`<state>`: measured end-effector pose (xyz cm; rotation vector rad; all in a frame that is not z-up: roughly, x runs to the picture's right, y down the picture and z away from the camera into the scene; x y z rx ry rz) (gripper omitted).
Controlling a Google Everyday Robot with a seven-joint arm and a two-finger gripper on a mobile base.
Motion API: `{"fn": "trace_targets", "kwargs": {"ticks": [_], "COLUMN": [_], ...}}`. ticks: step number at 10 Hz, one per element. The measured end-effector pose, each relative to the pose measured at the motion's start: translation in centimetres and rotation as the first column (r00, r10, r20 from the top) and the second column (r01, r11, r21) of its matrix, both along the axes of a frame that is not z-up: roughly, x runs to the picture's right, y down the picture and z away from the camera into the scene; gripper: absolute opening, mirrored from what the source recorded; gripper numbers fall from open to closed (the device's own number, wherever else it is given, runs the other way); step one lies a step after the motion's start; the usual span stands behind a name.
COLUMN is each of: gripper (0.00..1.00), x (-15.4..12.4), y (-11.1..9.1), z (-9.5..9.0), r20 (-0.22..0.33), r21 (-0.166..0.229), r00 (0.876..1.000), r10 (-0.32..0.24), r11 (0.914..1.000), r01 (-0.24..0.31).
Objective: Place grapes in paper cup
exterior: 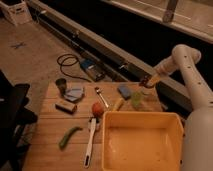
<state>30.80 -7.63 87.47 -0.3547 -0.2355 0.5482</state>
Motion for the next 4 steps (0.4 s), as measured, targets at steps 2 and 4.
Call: {"fn": "trace_targets", "kwargs": {"ticks": [2,4], "gripper": [0.76,0.76], "x": [0.1,0.4], "y": [-2.1,-4.4], "z": [-2.8,-5.8], "r20": [-0.018,-0.044], "r21": [0.062,0.129], "r00": [1.000,0.999], "r10": [-0.016,-0.016], "r11": [0.9979,0.9915], "r01": [0.017,0.022]}}
